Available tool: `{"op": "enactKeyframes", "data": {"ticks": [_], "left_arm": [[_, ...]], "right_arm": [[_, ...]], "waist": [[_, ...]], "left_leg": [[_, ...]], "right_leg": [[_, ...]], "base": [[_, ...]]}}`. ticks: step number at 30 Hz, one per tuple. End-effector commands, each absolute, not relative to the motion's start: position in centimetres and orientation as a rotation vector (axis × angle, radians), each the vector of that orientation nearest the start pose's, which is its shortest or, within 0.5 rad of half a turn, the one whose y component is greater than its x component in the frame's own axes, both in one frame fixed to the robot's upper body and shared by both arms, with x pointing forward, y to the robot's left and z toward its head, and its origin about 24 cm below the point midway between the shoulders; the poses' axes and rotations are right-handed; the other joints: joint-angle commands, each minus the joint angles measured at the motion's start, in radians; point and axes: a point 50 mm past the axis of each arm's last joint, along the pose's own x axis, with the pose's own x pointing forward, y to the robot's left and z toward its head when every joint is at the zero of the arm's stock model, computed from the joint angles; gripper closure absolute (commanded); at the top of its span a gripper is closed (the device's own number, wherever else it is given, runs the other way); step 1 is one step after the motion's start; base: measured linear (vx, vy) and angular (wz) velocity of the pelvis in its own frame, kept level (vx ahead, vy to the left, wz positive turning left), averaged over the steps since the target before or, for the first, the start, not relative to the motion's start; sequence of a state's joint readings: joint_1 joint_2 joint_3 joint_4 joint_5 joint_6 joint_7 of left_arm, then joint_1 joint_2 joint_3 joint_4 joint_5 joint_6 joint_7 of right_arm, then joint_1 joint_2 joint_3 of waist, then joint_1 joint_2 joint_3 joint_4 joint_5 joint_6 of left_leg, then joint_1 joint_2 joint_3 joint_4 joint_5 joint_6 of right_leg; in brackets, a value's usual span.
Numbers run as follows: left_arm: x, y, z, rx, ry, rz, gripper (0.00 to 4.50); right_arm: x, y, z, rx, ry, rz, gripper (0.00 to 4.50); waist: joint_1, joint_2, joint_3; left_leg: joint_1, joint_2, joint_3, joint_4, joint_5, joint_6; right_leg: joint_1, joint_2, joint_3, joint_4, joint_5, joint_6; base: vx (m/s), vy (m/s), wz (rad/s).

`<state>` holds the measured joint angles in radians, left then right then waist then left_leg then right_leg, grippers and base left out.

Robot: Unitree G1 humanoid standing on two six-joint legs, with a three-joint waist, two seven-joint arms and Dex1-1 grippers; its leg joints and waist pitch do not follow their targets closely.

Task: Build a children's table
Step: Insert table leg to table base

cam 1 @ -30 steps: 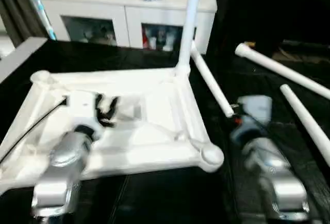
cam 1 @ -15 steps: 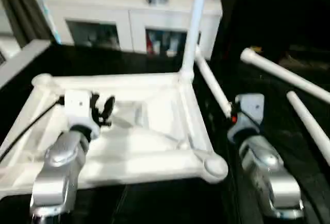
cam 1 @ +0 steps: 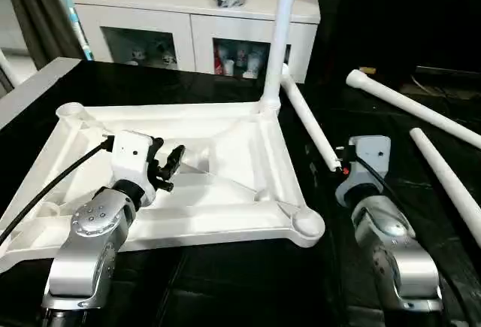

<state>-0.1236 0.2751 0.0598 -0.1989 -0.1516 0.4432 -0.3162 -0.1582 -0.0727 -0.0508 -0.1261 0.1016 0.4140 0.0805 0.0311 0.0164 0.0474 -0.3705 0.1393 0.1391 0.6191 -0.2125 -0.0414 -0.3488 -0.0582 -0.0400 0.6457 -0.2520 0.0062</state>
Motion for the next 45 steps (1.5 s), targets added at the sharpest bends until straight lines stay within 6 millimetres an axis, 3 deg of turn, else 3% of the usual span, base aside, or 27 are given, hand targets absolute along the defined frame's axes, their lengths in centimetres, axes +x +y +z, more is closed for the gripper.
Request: {"op": "enactKeyframes", "data": {"ticks": [1,2,8,9,12,13,14,15,16,17,20,21,23,26,27,29,31,34,36,37,38,39,40,41,42,45], "left_arm": [[27.3,18.3,8.8,0.117,0.137,-0.311,2.16],[27.3,18.2,8.8,0.117,0.136,-0.314,2.16],[27.5,18.0,8.7,0.122,0.138,-0.332,2.16],[27.6,18.0,8.7,0.122,0.138,-0.332,2.16],[27.6,17.9,8.8,0.119,0.132,-0.347,2.16],[27.6,17.8,8.9,0.123,0.128,-0.361,2.16],[27.6,17.8,9.0,0.128,0.124,-0.376,2.16],[27.6,17.7,9.1,0.133,0.118,-0.393,2.16],[27.6,17.7,9.2,0.134,0.117,-0.395,2.16],[27.8,18.0,9.3,0.142,0.122,-0.409,2.16],[27.8,18.4,9.5,0.157,0.130,-0.438,2.16],[27.9,18.6,9.6,0.166,0.131,-0.452,2.16],[27.9,18.8,9.7,0.169,0.137,-0.476,2.16],[28.1,18.8,9.9,0.199,0.149,-0.521,2.16],[28.2,18.5,10.3,0.212,0.153,-0.588,2.16],[28.2,18.3,10.5,0.222,0.157,-0.634,2.16],[27.9,17.6,11.1,0.246,0.172,-0.759,2.16],[27.5,17.1,11.6,0.257,0.183,-0.839,2.16],[27.4,16.8,12.0,0.264,0.187,-0.887,2.16],[27.4,16.8,12.0,0.264,0.187,-0.887,2.16],[27.6,16.6,12.4,0.268,0.182,-0.897,2.16],[27.6,16.6,12.4,0.269,0.181,-0.897,2.16],[27.7,16.5,12.5,0.269,0.178,-0.900,2.16],[27.6,16.5,12.6,0.270,0.178,-0.904,2.16],[27.6,16.5,12.7,0.271,0.178,-0.910,2.16],[27.2,16.6,12.7,0.276,0.188,-0.929,2.16]], "right_arm": [[28.3,-16.2,7.3,0.021,0.143,0.062,0.00],[28.3,-16.2,7.3,0.021,0.144,0.058,0.00],[28.3,-16.7,7.0,0.012,0.162,0.037,0.00],[28.3,-16.7,7.0,0.013,0.163,0.035,0.00],[28.7,-17.1,6.9,0.009,0.178,0.023,0.00],[28.9,-17.3,6.8,0.003,0.188,0.018,0.00],[29.1,-17.6,6.8,-0.001,0.196,0.013,0.00],[29.6,-18.1,6.8,-0.004,0.205,0.010,0.00],[29.6,-18.1,6.8,-0.004,0.206,0.009,0.00],[30.5,-18.9,6.9,-0.019,0.216,-0.009,0.00],[31.9,-19.6,7.1,-0.038,0.235,-0.020,0.00],[32.5,-19.9,7.3,-0.043,0.243,-0.026,0.00],[33.7,-20.3,7.5,-0.060,0.261,-0.020,0.00],[35.2,-20.6,8.1,-0.068,0.277,0.028,0.00],[36.5,-20.9,8.5,-0.076,0.296,0.063,0.00],[37.1,-20.9,8.6,-0.066,0.313,0.081,0.00],[38.3,-20.7,8.6,-0.042,0.348,0.129,0.00],[38.8,-20.4,8.7,-0.025,0.369,0.145,0.00],[39.2,-20.0,8.6,-0.038,0.394,0.155,0.00],[39.2,-20.0,8.6,-0.038,0.394,0.155,0.00],[39.3,-19.4,8.1,-0.032,0.427,0.172,0.00],[39.3,-19.3,8.1,-0.030,0.431,0.174,0.00],[39.2,-19.2,7.8,-0.024,0.446,0.174,0.00],[39.2,-19.2,7.6,-0.033,0.453,0.167,0.00],[39.1,-19.4,7.2,-0.067,0.470,0.151,0.00],[38.7,-19.0,6.2,-0.070,0.503,0.154,0.00]], "waist": [[0.000,0.004,-0.037],[0.000,0.004,-0.037],[0.004,0.009,-0.052],[0.005,0.008,-0.055],[0.008,0.002,-0.064],[0.008,-0.005,-0.068],[0.009,-0.001,-0.070],[0.010,-0.005,-0.060],[0.010,-0.005,-0.058],[0.014,0.001,-0.056],[0.011,0.002,-0.050],[0.012,0.011,-0.051],[0.011,0.006,-0.050],[0.008,0.006,-0.052],[0.009,-0.009,-0.051],[0.012,-0.002,-0.056],[0.011,-0.008,-0.055],[0.015,0.000,-0.061],[0.018,0.001,-0.071],[0.018,0.001,-0.071],[0.020,-0.006,-0.072],[0.023,-0.003,-0.072],[0.024,-0.013,-0.070],[0.027,-0.011,-0.068],[0.029,-0.017,-0.068],[0.033,-0.014,-0.065]], "left_leg": [[0.011,0.075,-0.033,-0.102,-0.315,-0.045],[0.011,0.075,-0.033,-0.102,-0.315,-0.045],[0.003,0.076,-0.026,-0.093,-0.156,-0.015],[0.002,0.075,-0.023,-0.087,-0.108,-0.001],[0.000,0.074,-0.020,-0.076,-0.024,0.032],[-0.002,0.073,-0.018,-0.072,0.007,0.043],[-0.003,0.071,-0.019,-0.070,0.033,0.051],[-0.003,0.072,-0.014,-0.074,-0.003,0.062],[-0.002,0.073,-0.014,-0.076,-0.023,0.061],[0.000,0.076,-0.014,-0.078,-0.053,0.054],[0.002,0.077,-0.013,-0.083,-0.116,0.023],[0.005,0.074,-0.013,-0.083,-0.140,0.009],[0.007,0.075,-0.010,-0.083,-0.161,-0.006],[0.004,0.072,-0.009,-0.082,-0.169,-0.011],[0.003,0.077,-0.005,-0.082,-0.147,-0.002],[0.007,0.074,-0.004,-0.076,-0.143,0.002],[0.001,0.076,-0.001,-0.075,-0.116,0.012],[-0.001,0.078,0.003,-0.068,-0.034,0.049],[-0.002,0.075,0.005,-0.058,0.041,0.083],[-0.002,0.075,0.005,-0.058,0.041,0.083],[-0.004,0.073,0.008,-0.055,0.060,0.101],[-0.007,0.075,0.007,-0.053,0.066,0.114],[-0.008,0.078,0.010,-0.054,0.056,0.121],[-0.009,0.079,0.009,-0.055,0.047,0.121],[-0.007,0.082,0.011,-0.057,0.033,0.116],[-0.004,0.085,0.017,-0.058,0.015,0.096]], "right_leg": [[0.003,-0.087,0.058,-0.108,-0.299,-0.137],[0.003,-0.087,0.058,-0.108,-0.299,-0.137],[0.017,-0.082,0.053,-0.084,-0.023,-0.181],[0.021,-0.081,0.053,-0.076,0.077,-0.194],[0.029,-0.081,0.050,-0.065,0.195,-0.212],[0.031,-0.080,0.049,-0.061,0.231,-0.214],[0.030,-0.080,0.048,-0.056,0.260,-0.219],[0.024,-0.081,0.047,-0.063,0.220,-0.228],[0.025,-0.082,0.046,-0.066,0.187,-0.230],[0.022,-0.083,0.047,-0.069,0.137,-0.230],[0.018,-0.081,0.048,-0.075,0.040,-0.232],[0.017,-0.084,0.048,-0.076,-0.001,-0.234],[0.015,-0.082,0.050,-0.080,-0.026,-0.233],[0.017,-0.082,0.047,-0.078,-0.037,-0.246],[0.017,-0.083,0.050,-0.081,-0.015,-0.243],[0.013,-0.088,0.046,-0.073,-0.026,-0.273],[0.015,-0.087,0.046,-0.071,0.008,-0.284],[0.019,-0.087,0.044,-0.058,0.119,-0.310],[0.018,-0.082,0.041,-0.045,0.229,-0.330],[0.018,-0.082,0.041,-0.045,0.229,-0.330],[0.018,-0.079,0.041,-0.044,0.260,-0.337],[0.017,-0.081,0.040,-0.042,0.268,-0.345],[0.015,-0.083,0.040,-0.043,0.254,-0.348],[0.016,-0.085,0.040,-0.043,0.236,-0.349],[0.015,-0.086,0.039,-0.045,0.203,-0.347],[0.009,-0.084,0.039,-0.047,0.149,-0.338]], "base": [[0.000,0.000,0.00],[0.000,0.000,0.00],[0.018,0.001,-0.01],[0.055,0.006,-0.02],[0.017,0.003,0.00],[0.000,0.000,0.00],[0.000,0.000,0.00],[0.000,0.000,0.00],[0.000,0.000,0.00],[0.000,0.000,0.00],[0.000,0.000,0.00],[0.000,0.000,0.00],[0.000,0.000,0.00],[0.000,0.000,0.00],[0.000,0.000,0.00],[0.000,0.000,0.00],[0.000,0.000,0.00],[0.000,0.000,0.00],[0.000,0.000,0.00],[0.000,0.000,0.00],[0.000,0.000,0.00],[0.000,0.000,0.00],[0.000,0.000,0.00],[0.000,0.000,0.00],[0.000,0.000,0.00],[0.000,0.000,0.00]]}}
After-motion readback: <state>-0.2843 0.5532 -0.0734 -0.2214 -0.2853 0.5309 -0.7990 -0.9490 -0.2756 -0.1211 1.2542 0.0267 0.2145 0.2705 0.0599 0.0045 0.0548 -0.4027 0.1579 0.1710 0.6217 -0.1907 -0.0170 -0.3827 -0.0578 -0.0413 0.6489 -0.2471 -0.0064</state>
